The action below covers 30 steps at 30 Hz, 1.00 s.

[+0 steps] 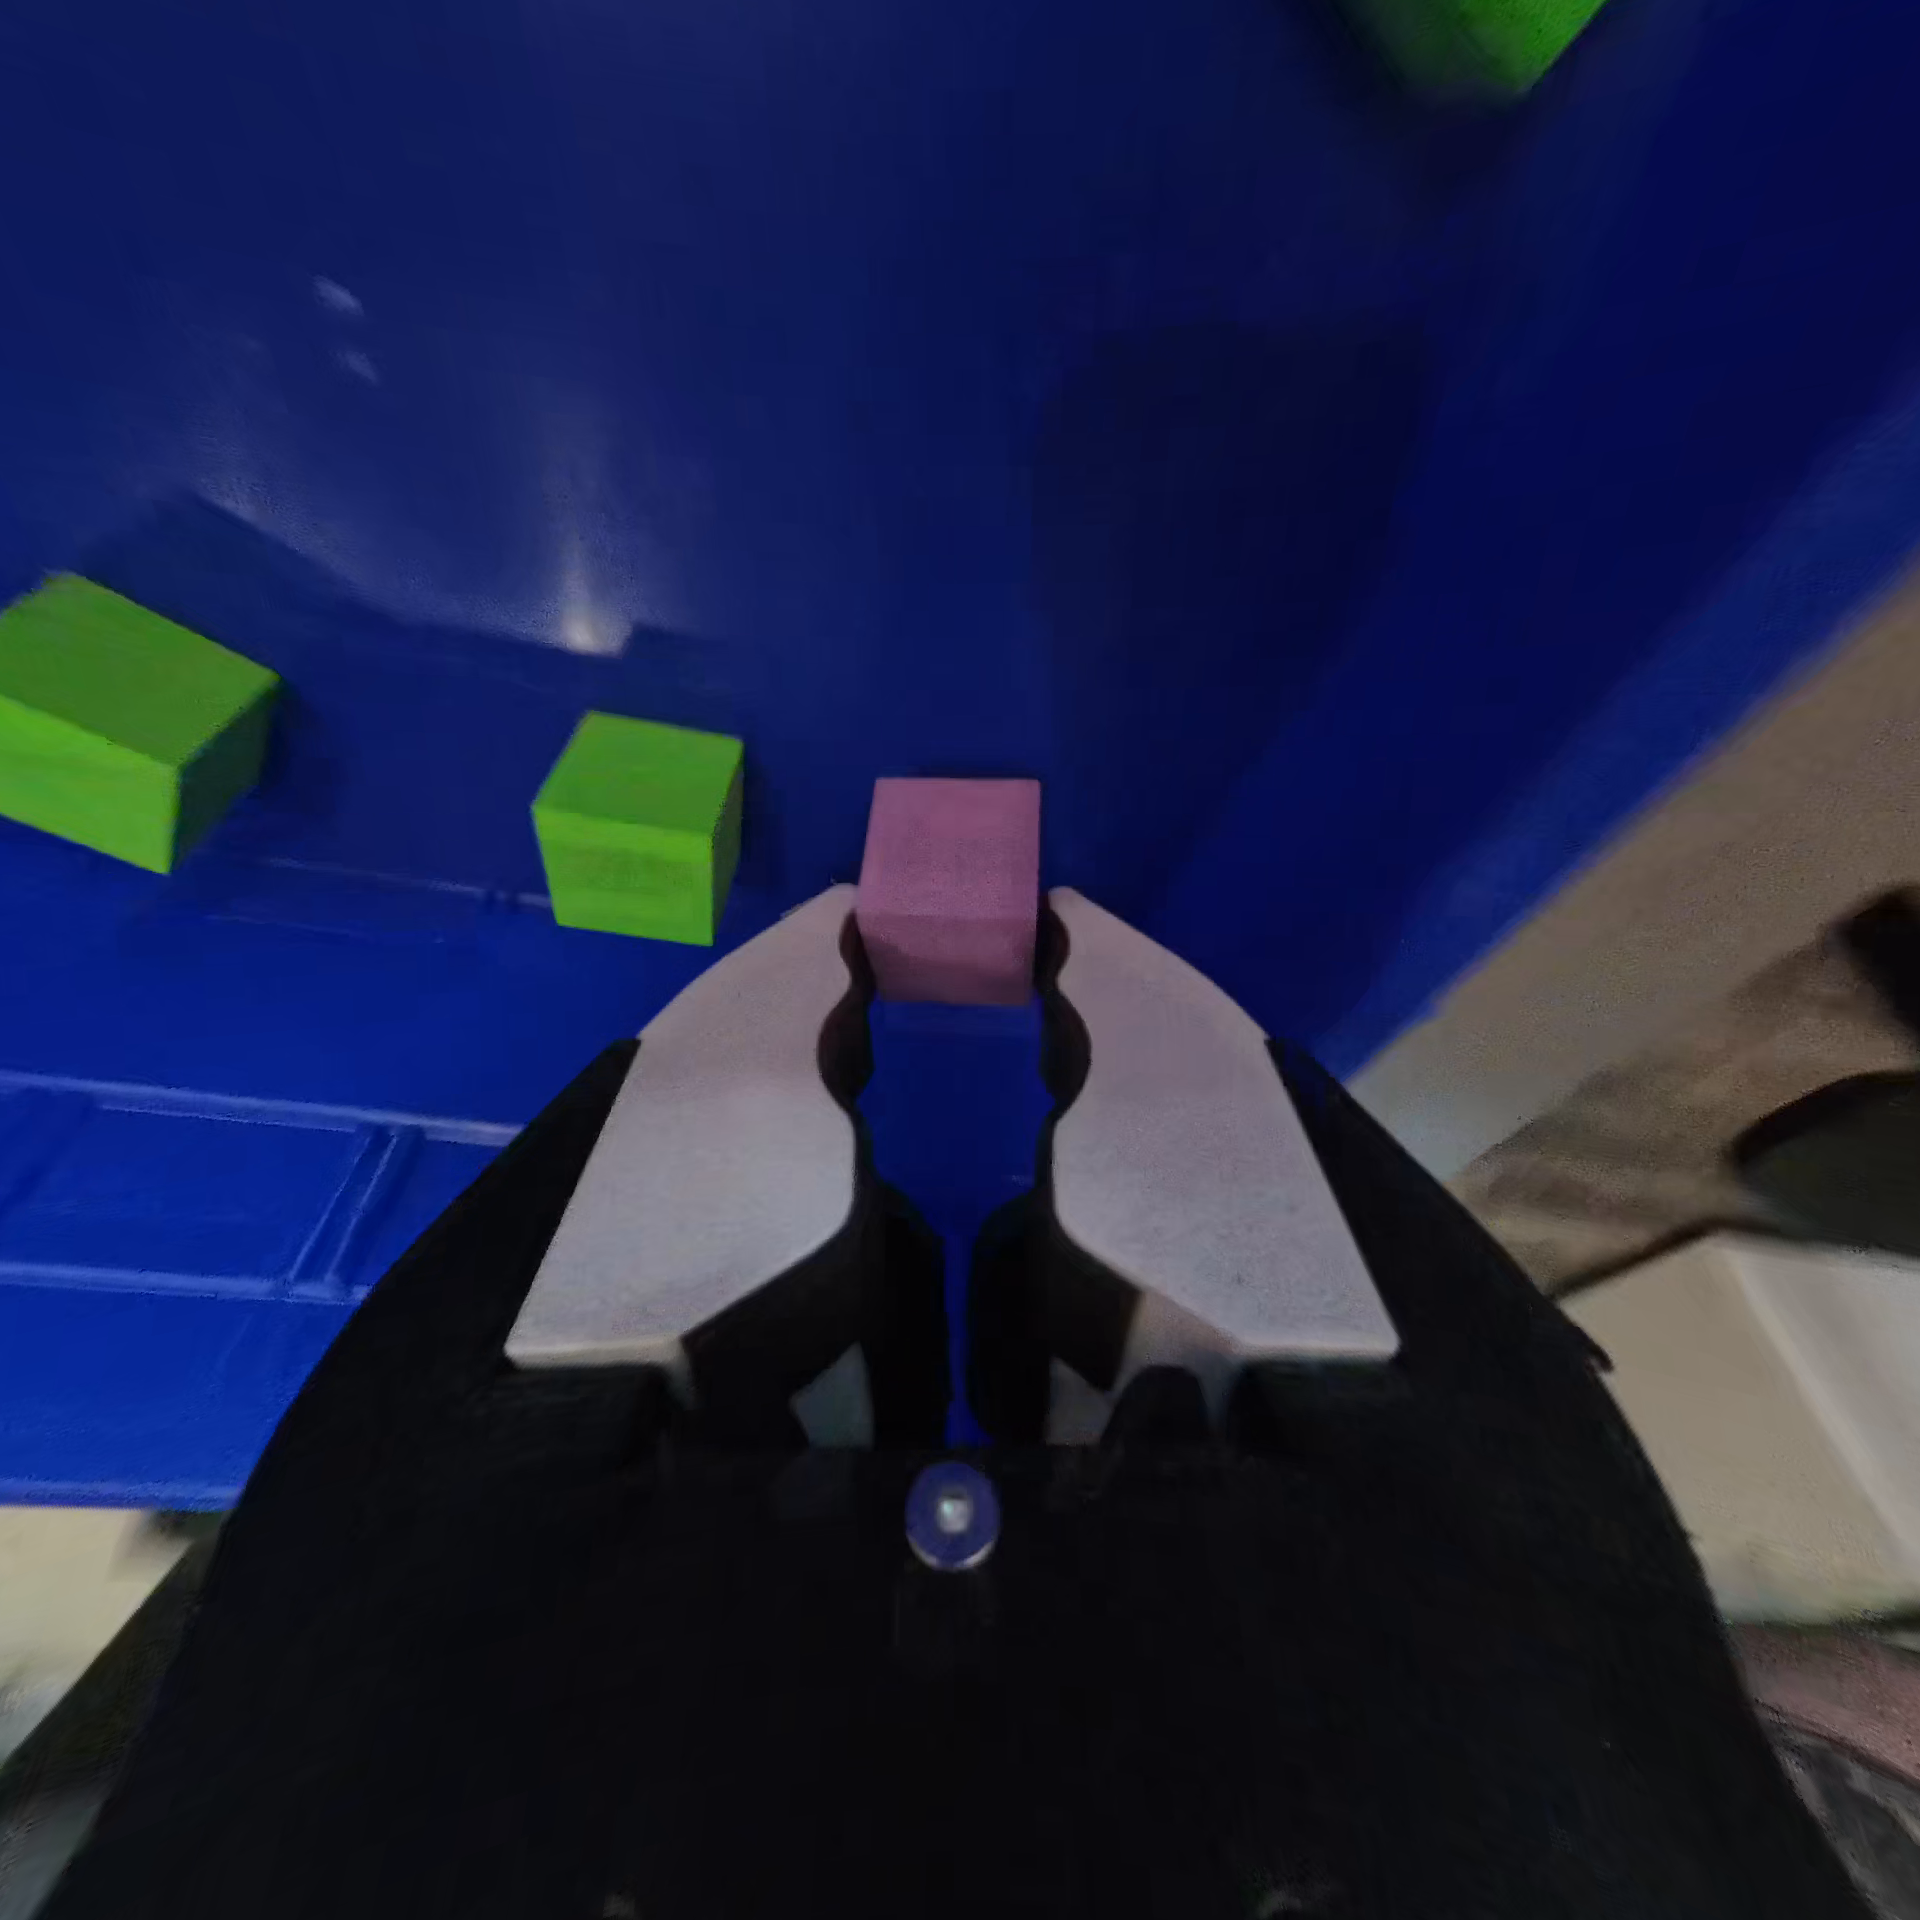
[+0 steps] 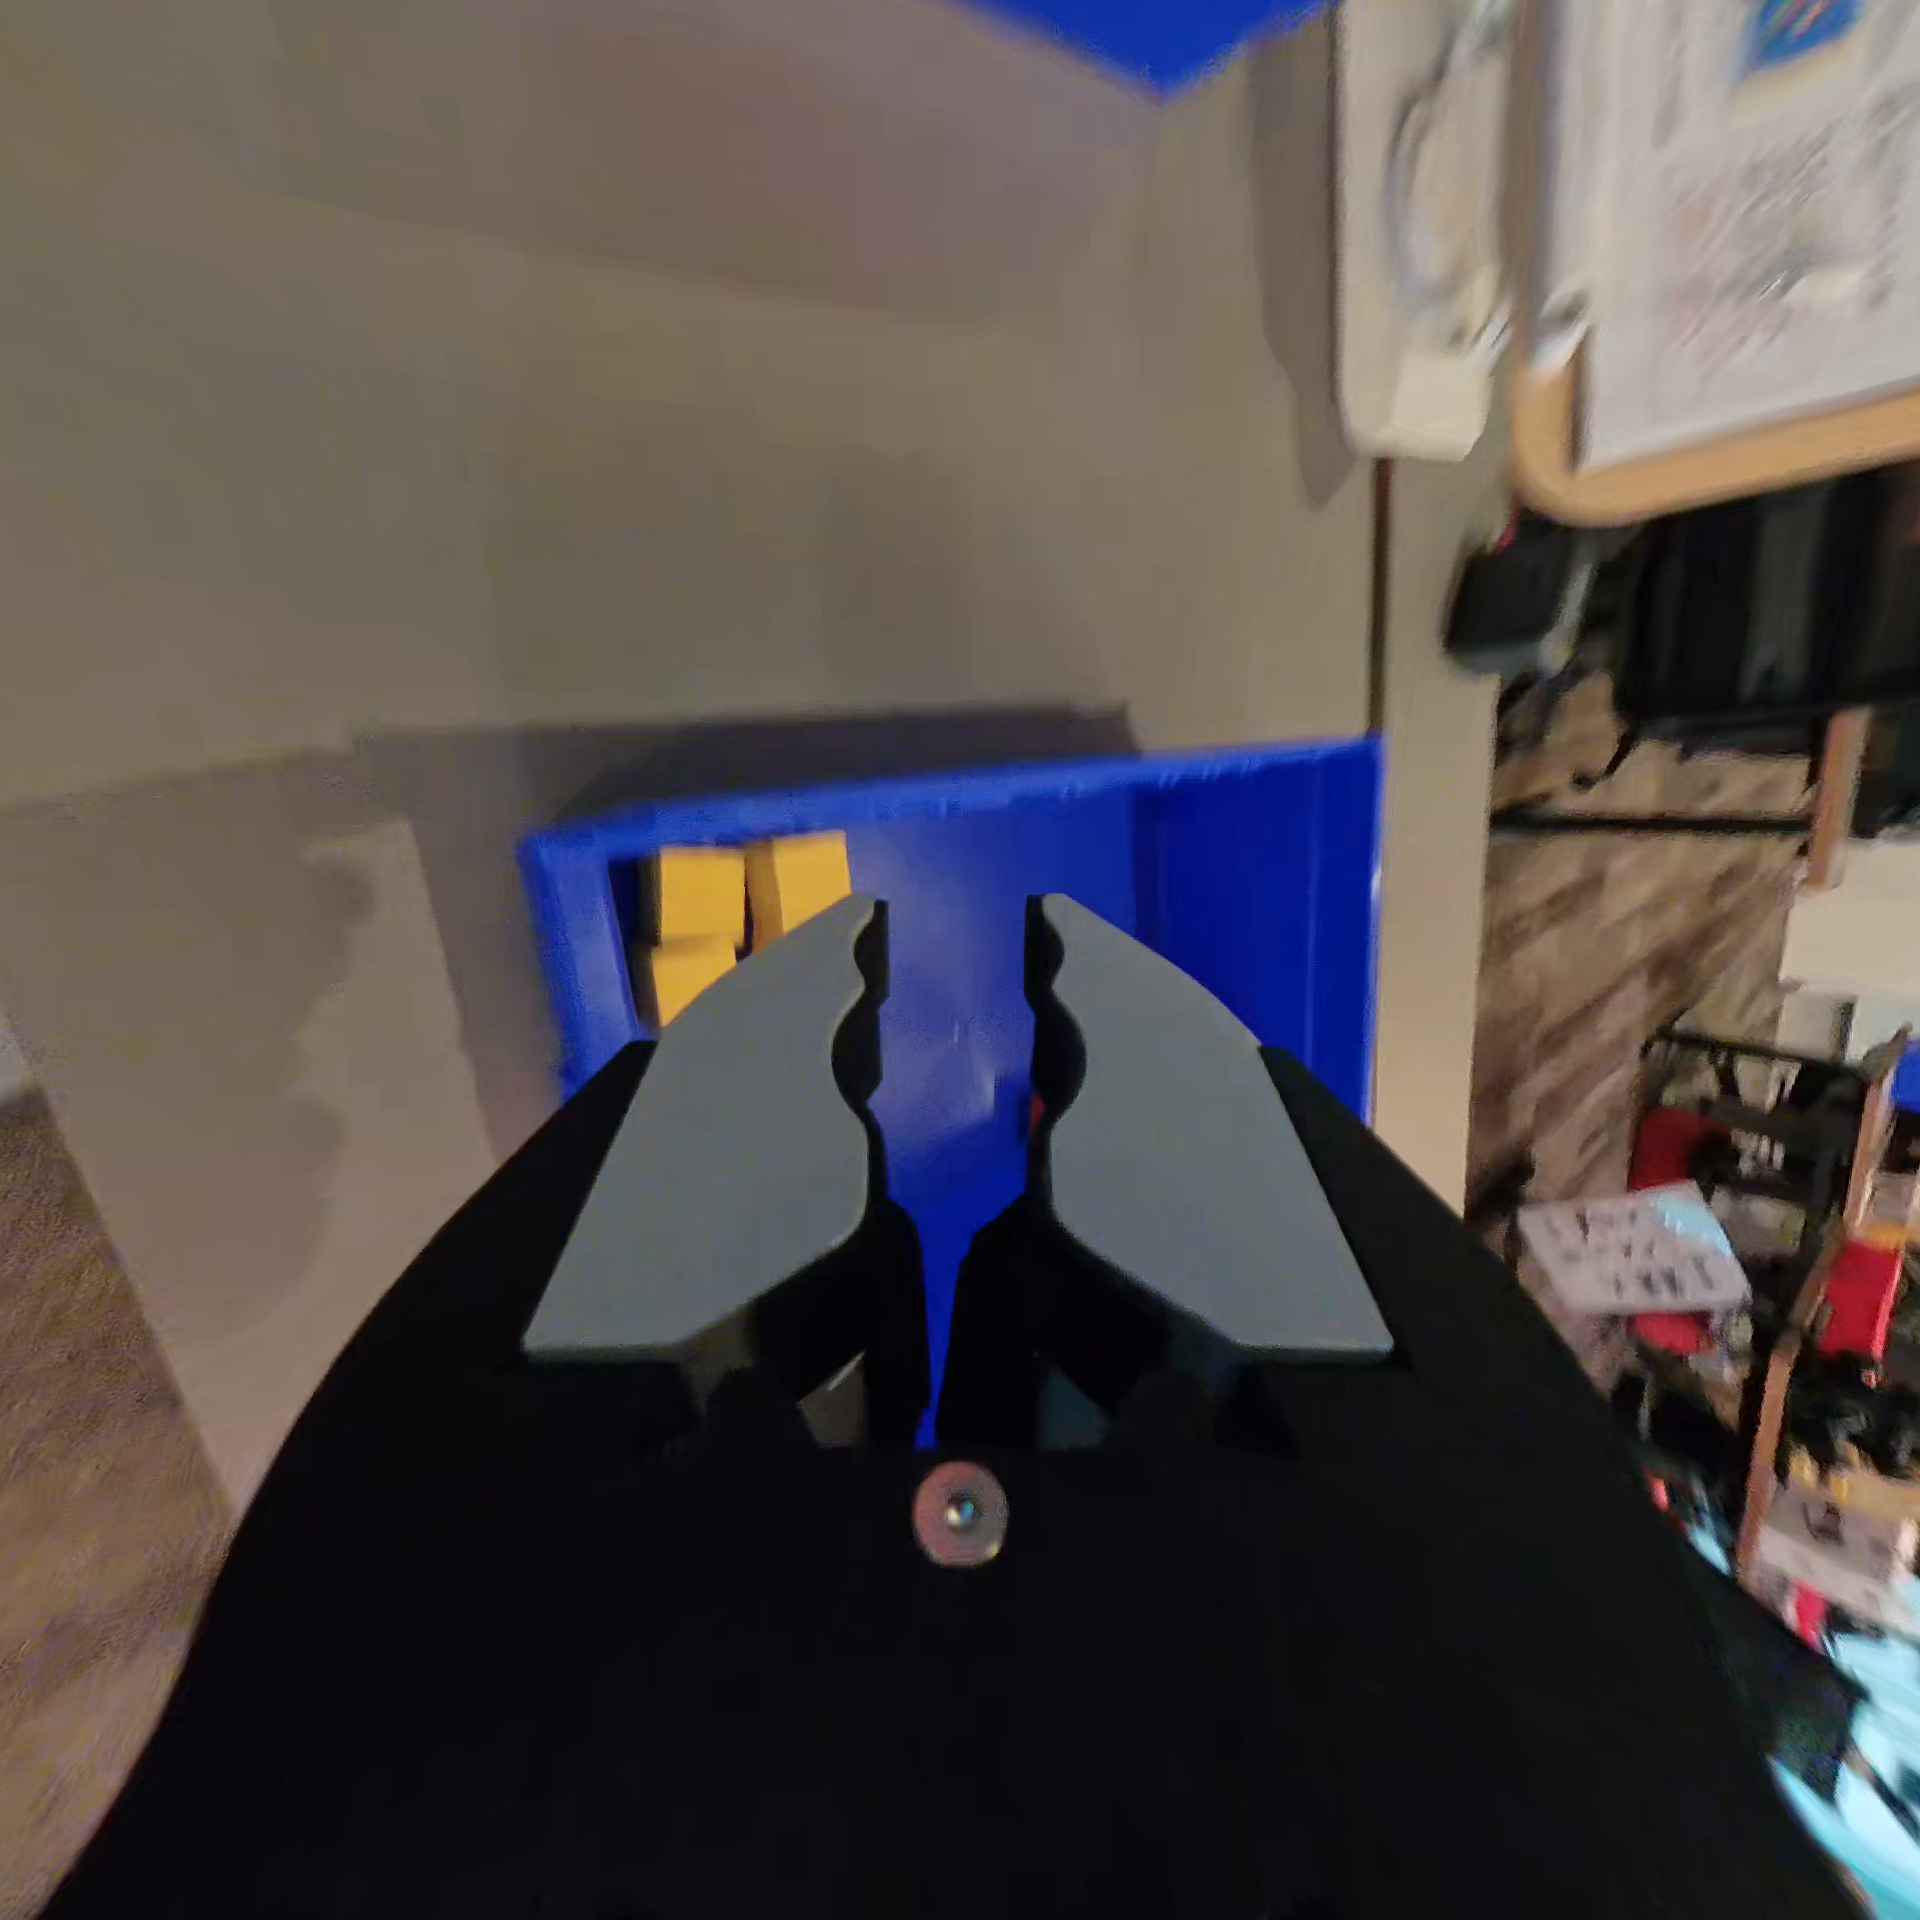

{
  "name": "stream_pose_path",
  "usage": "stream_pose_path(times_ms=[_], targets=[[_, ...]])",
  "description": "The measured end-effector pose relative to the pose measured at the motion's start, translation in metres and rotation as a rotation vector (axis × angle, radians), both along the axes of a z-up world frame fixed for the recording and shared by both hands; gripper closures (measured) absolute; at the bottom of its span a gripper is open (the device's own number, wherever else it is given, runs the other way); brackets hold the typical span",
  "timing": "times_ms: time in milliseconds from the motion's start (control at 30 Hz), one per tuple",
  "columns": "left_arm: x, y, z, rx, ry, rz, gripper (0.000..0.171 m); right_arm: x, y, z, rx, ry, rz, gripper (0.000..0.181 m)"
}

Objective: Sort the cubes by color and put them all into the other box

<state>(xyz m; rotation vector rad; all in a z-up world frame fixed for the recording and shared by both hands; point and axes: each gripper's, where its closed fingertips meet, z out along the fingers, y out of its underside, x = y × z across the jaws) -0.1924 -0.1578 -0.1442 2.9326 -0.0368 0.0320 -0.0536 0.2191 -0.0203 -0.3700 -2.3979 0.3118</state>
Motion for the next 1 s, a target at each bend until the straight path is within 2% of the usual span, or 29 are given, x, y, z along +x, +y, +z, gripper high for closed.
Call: stream_pose_path(times_ms=[67, 167, 233, 300, 433, 500, 633, 833, 900, 1000], targets=[[0.014, 0.035, 0.027, 0.312, -0.147, 0.090, 0.142, -0.001, -0.033, 0.016, -0.126, 0.128, 0.084, 0.156], [0.045, 0.082, 0.089, 0.761, -0.413, 0.136, 0.142, 0.002, -0.085, 0.036, -0.284, 0.299, 0.209, 0.158], [0.067, 0.101, 0.127, 0.962, -0.585, 0.140, 0.142, 0.002, -0.118, 0.045, -0.335, 0.369, 0.270, 0.158], [0.088, 0.114, 0.155, 1.075, -0.766, 0.164, 0.142, 0.003, -0.149, 0.048, -0.368, 0.372, 0.329, 0.159], [0.124, 0.129, 0.195, 1.136, -1.173, 0.256, 0.143, 0.002, -0.195, 0.058, -0.430, 0.357, 0.411, 0.137], [0.139, 0.132, 0.198, 1.116, -1.264, 0.241, 0.143, -0.001, -0.207, 0.064, -0.441, 0.352, 0.436, 0.134], [0.160, 0.136, 0.195, 1.084, -1.301, 0.191, 0.143, 0.001, -0.227, 0.072, -0.486, 0.300, 0.493, 0.138], [0.172, 0.141, 0.192, 1.081, -1.284, 0.140, 0.143, 0.009, -0.248, 0.072, -0.556, 0.201, 0.541, 0.144], [0.175, 0.141, 0.192, 1.077, -1.286, 0.121, 0.142, 0.010, -0.250, 0.072, -0.561, 0.187, 0.547, 0.153], [0.173, 0.145, 0.195, 1.124, -1.282, 0.130, 0.142, 0.007, -0.245, 0.074, -0.559, 0.172, 0.524, 0.154]])
